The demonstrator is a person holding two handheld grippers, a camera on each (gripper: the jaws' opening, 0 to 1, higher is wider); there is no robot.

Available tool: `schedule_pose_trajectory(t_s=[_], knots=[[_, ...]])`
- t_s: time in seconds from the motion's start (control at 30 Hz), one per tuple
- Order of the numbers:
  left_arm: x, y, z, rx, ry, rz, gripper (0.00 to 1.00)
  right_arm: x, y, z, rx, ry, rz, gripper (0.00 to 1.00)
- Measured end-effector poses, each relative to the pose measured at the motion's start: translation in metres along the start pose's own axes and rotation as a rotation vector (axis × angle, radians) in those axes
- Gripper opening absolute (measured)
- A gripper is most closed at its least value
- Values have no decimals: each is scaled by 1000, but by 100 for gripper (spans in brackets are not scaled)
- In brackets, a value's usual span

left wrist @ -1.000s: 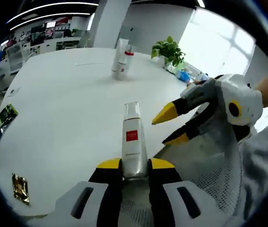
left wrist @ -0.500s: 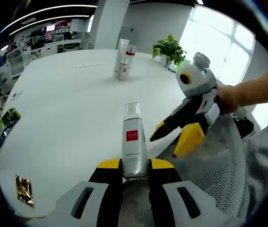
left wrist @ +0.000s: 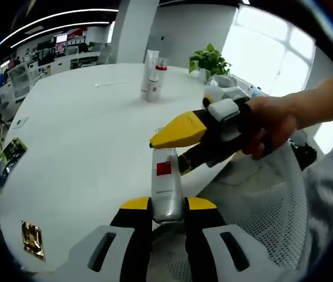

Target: Arrange the skincare products in the storage area until every visible bottle or jar stands upright without overlapping.

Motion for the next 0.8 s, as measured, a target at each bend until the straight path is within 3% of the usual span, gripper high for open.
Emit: schedule_pose_trajectory(t_s=[0.03, 0.1, 0.13, 0.2, 0.37, 0.47, 0.63, 0.7, 0.8], knots=[[1, 0, 0, 2, -2, 5, 16, 0, -1, 0, 5, -3, -2, 40], [2, 0, -2, 11, -12, 8, 16, 0, -3, 0, 8, 17, 11, 20], [2, 0, -1, 7, -3, 12, 16, 0, -2, -6, 39, 32, 21, 21], [0, 0, -2, 15, -8, 6, 16, -5, 1, -5, 29, 45, 6, 20], [2, -1, -5, 37, -36, 20, 17, -12, 6, -8, 4, 175, 6, 18], [2, -3, -6, 42, -61, 24, 16, -18, 7, -8, -10, 272, 0, 16], [8, -4, -6, 48, -64, 73, 18, -29, 7, -1, -111, 534, -14, 15], [9, -4, -8, 59, -65, 83, 18, -28, 10, 5, -175, 718, 9, 15], [9, -3, -11, 74, -50, 87, 21, -32, 10, 10, -207, 768, -14, 15]])
Point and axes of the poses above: the point that each gripper's makers call its tool centre point, and the gripper's own axes: y roughly backward along the fingers, x roughly to its right, z roughly out of its underside, the point moved 2 cm from there along y, roughly backward along the fingers, and after that the axes turned 6 degrees about -y, right-handed, at the moved point
